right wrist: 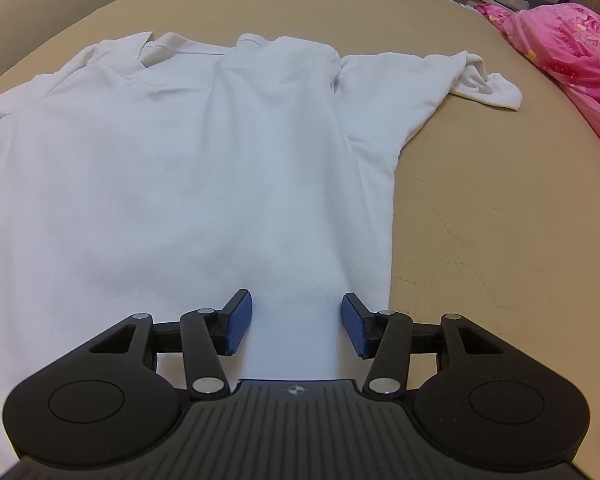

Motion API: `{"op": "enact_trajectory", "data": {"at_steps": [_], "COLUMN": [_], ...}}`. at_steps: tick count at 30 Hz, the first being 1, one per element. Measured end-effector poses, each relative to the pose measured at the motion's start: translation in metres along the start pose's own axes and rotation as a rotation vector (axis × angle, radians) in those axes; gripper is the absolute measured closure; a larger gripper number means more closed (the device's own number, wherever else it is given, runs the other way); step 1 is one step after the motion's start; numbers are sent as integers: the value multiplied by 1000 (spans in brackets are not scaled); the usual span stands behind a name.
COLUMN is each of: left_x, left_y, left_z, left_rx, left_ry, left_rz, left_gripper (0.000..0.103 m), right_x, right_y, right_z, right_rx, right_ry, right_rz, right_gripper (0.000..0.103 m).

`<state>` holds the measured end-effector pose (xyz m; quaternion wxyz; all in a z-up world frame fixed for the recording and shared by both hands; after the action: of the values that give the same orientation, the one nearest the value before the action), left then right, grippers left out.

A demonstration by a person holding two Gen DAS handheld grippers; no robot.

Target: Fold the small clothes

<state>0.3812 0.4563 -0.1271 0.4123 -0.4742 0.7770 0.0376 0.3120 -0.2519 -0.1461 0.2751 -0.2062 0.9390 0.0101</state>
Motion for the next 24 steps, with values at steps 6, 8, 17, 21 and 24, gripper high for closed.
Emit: {"op": "enact_trajectory", "data": {"at_steps": [6,8,17,21,24], "left_x": [-3,-20,-8,9,38], "left_y": [7,29,127,105,71], "left_z": [43,14,-86,-102,-96], "left_rx": [-100,-86,-266,-162,-48], "left_ry": [55,-45,-183,-122,-36], "left_rz": [79,-58,-462,-320,-157], "left_gripper": [98,98,93,93,80], "right_x": [1,1,-1,-2,-5], "right_y": [0,-1,0,-3,-11], "right_z": [3,3,3,-1,-8], "right_rx": [-2,-7,-4,-1,-17], "right_ry": [-10,-10,-9,-14,-54], "right_rz": [-4,-3,11,33,99], "right_gripper": [48,48,47,49,55]}}
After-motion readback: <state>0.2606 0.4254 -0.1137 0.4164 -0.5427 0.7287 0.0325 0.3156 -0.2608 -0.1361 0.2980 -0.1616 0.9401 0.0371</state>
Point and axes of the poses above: each gripper's, at about its wrist camera, not at the fingertips, and z roughly the way its jaws point, y to its left, x to its underside, the point moved 5 cm from there along z, roughly the way its jaws point, and after that the axes turned 11 degrees about -z, right-handed, at the moved point
